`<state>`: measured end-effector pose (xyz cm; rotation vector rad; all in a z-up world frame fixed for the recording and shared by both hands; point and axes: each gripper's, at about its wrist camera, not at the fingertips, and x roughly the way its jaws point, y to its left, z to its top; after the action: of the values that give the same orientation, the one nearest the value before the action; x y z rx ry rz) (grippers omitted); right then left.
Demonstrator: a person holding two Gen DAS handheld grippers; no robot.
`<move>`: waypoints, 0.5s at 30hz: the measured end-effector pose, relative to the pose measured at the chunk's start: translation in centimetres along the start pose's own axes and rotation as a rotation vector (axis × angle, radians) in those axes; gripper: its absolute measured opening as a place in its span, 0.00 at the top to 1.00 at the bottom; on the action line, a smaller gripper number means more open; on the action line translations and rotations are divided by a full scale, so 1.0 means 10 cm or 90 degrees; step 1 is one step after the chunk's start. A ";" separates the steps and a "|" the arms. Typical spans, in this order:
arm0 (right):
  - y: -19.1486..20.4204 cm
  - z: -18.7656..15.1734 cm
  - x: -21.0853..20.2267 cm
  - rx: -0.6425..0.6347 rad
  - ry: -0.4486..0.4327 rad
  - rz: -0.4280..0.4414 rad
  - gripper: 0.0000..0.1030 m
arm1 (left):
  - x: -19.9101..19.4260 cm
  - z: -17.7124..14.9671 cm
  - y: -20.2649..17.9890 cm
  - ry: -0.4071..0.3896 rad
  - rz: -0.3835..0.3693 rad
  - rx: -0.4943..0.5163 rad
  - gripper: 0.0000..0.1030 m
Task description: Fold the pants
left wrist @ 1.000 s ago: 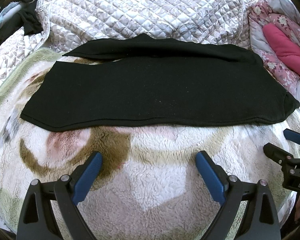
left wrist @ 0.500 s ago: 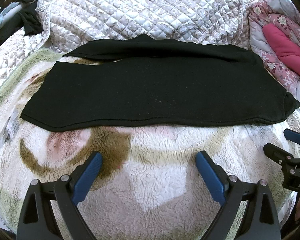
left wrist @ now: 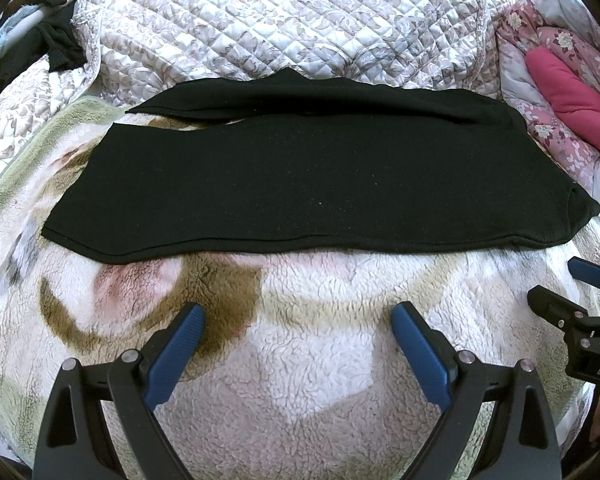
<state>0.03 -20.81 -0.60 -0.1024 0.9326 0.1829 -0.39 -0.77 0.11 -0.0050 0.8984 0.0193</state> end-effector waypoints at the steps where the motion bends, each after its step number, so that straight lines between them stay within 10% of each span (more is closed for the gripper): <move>1: -0.01 0.00 0.00 0.000 0.000 0.000 0.14 | 0.00 0.00 0.00 0.000 0.000 0.000 0.06; 15: 0.01 0.00 -0.01 -0.006 -0.004 0.001 0.14 | 0.00 -0.01 -0.01 -0.001 0.001 0.001 0.06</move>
<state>-0.05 -20.72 -0.54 -0.1097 0.9256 0.1887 -0.46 -0.84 0.10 -0.0032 0.8973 0.0196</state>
